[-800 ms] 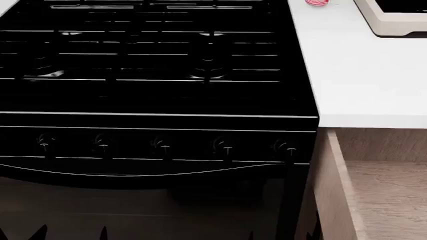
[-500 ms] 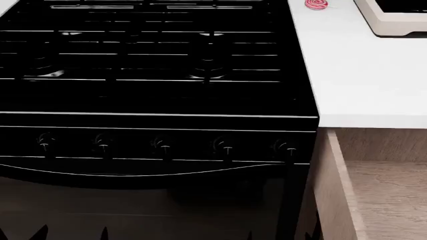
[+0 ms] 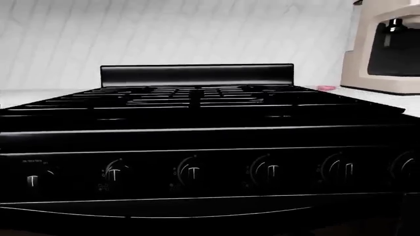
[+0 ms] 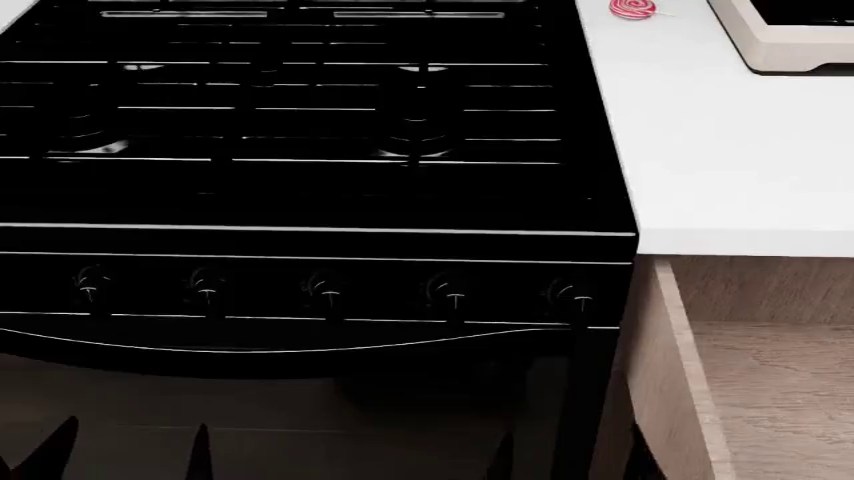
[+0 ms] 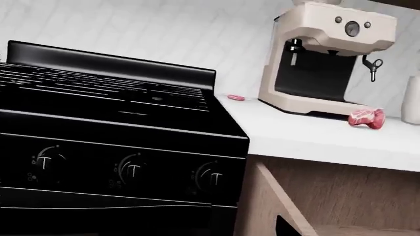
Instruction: Close the right drawer.
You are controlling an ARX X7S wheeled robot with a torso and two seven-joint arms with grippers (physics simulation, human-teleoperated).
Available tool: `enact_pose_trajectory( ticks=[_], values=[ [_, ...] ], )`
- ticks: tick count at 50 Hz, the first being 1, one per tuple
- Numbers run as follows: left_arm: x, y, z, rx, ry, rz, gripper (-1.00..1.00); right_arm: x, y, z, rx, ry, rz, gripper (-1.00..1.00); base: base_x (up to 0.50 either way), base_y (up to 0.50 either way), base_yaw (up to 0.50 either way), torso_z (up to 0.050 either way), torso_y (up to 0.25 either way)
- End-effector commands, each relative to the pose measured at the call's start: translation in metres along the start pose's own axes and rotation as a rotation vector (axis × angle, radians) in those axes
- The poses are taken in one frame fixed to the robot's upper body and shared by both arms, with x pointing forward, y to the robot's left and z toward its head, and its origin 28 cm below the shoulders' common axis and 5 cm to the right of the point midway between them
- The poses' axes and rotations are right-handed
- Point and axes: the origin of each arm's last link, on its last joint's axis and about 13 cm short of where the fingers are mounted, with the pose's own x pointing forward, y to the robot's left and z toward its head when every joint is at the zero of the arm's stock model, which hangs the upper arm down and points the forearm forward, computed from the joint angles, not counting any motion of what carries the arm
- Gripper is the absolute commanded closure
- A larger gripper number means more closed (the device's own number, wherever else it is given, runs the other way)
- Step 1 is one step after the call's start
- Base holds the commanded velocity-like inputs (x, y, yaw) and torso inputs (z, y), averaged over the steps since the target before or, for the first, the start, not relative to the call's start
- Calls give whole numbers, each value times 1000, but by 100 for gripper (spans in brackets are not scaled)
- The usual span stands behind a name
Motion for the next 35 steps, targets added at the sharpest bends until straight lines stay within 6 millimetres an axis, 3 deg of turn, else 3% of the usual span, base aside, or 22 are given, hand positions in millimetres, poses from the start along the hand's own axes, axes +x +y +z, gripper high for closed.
enact_pose_trajectory(
  ticks=[1, 5, 10, 17, 22, 29, 30, 31, 35],
  values=[
    [-2, -3, 43, 10, -142, -30, -100, 0, -4, 47, -59, -150, -30, -100, 0, 0, 0, 0, 0],
    [-5, -5, 68, 11, -220, -43, -100, 0, -4, 64, -53, -204, -30, -100, 0, 0, 0, 0, 0],
    [-8, -1, 98, 14, -314, -33, -100, -3, -10, 101, -62, -325, -63, -100, 0, 0, 0, 0, 0],
    [3, 1, 131, 27, -395, -38, -100, 5, -16, 119, -100, -368, -114, -100, 0, 0, 0, 0, 0],
    [11, -1, 133, 32, -392, -38, -100, 13, -16, 121, -102, -379, -127, -100, 0, 0, 0, 0, 0],
    [21, 0, 139, 4, -426, -23, -100, 7, -16, 130, -89, -419, -127, -100, 0, 0, 0, 0, 0],
    [-4, -7, 149, 3, -473, -102, -100, -19, -19, 142, -119, -477, -97, -100, 0, 0, 0, 0, 0],
    [-12, -7, 157, -2, -525, -109, -100, -24, -21, 149, -105, -513, -104, -100, 0, 0, 0, 0, 0],
    [-12, -7, 158, -5, -523, -111, -100, -25, -21, 149, -108, -509, -101, -100, 0, 0, 0, 0, 0]
  ],
)
